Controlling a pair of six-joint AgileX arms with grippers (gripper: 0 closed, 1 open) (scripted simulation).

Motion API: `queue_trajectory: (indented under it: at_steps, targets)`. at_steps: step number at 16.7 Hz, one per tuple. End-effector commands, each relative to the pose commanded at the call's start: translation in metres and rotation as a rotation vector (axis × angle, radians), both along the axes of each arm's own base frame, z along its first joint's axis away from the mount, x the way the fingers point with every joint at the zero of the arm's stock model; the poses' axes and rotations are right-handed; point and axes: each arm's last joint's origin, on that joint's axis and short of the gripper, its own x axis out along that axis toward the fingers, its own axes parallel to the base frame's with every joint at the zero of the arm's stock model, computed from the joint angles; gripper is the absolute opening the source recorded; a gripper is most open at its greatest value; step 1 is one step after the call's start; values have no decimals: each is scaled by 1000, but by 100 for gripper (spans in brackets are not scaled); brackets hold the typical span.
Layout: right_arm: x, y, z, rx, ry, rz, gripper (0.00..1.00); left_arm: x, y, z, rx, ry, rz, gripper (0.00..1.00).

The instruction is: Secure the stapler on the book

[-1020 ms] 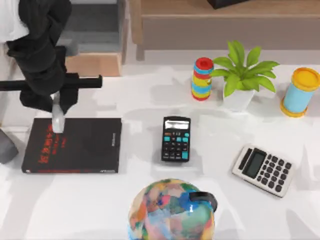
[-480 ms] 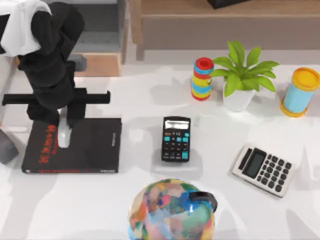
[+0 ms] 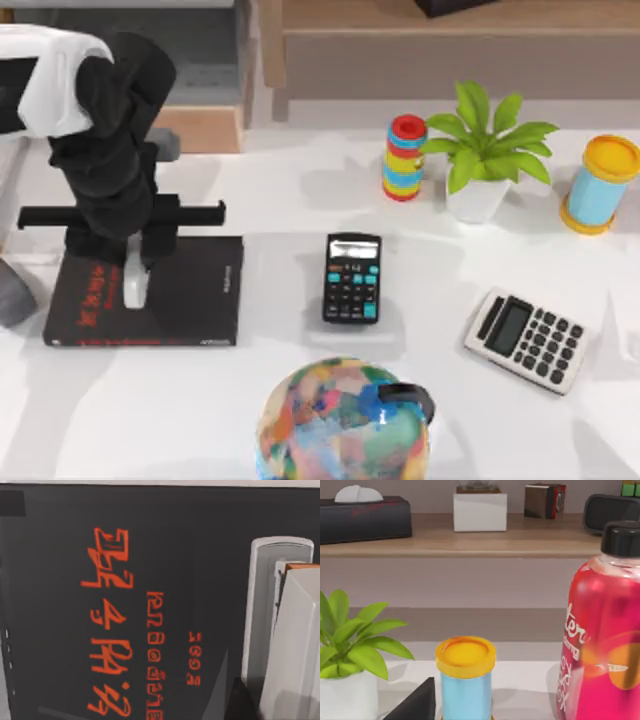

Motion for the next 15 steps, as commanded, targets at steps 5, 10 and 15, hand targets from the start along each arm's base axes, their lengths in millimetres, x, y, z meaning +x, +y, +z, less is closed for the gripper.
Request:
queue_trajectory:
  at_steps: [5,10,15]
  targets:
    - [0,0,0,0,0,0,100,0,0,0,0,0,0,15]
    - [0,0,0,0,0,0,100,0,0,0,0,0,0,53]
    - [0,0,0,0,0,0,100,0,0,0,0,0,0,90]
